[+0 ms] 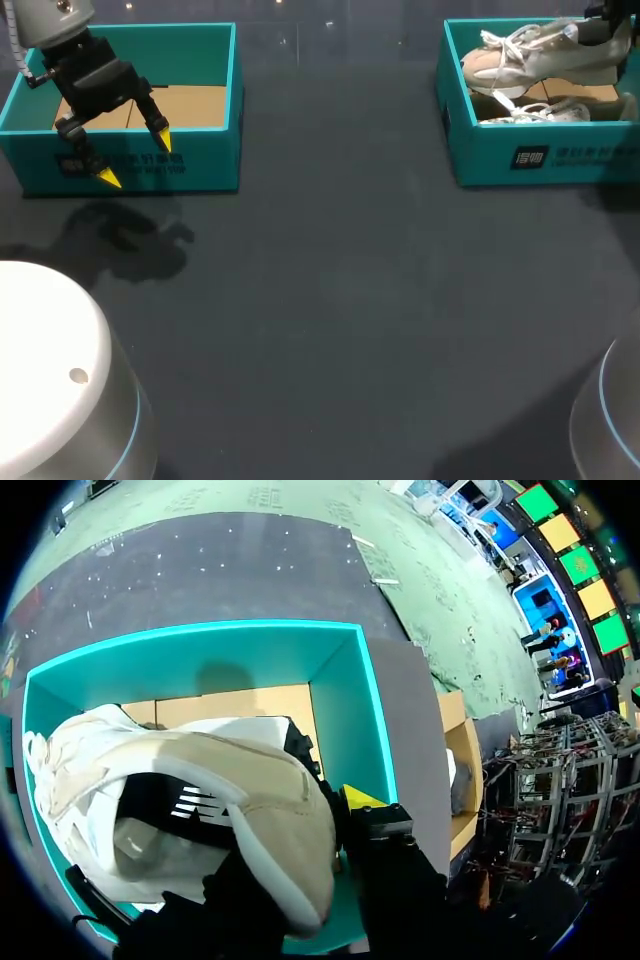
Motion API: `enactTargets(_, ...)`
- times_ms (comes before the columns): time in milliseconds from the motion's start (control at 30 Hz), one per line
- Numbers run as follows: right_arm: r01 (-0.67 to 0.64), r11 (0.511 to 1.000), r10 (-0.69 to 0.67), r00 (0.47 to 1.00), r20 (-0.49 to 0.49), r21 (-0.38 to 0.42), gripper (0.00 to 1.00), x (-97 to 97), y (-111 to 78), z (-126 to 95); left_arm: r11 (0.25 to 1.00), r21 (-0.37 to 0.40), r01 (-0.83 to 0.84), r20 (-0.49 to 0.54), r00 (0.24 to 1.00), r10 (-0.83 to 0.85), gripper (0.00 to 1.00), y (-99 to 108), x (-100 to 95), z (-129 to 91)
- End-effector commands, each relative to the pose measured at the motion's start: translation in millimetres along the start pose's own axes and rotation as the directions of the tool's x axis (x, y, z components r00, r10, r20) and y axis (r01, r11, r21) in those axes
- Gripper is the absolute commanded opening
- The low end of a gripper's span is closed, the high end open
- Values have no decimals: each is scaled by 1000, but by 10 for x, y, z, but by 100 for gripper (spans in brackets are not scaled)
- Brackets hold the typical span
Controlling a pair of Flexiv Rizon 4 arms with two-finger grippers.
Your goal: Take the shoe out of the shoebox, open the shoe tongue, remove and reinsert the insole, then place the shoe into the shoebox
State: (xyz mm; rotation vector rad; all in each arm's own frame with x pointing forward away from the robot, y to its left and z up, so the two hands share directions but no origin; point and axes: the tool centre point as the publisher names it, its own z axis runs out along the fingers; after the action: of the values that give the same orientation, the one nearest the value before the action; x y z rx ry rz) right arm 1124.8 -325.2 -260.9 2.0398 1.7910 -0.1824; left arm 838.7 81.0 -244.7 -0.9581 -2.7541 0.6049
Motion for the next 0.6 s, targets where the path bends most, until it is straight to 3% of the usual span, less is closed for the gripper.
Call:
enactTargets(33,-1,1000,1,1000,-2,-1,0,-5,0,-15,1000,-2,-1,-1,1000,1,100,2,2,-3)
enactTargets(400,48,997,-49,999,-10,-62,0,193,71,177,1000,-2,-1,-1,1000,1,100,2,2,-3)
enactTargets(600,48,998,-49,999,-21,-40,0,225,30,333,1000,-2,-1,-1,1000,1,100,2,2,-3)
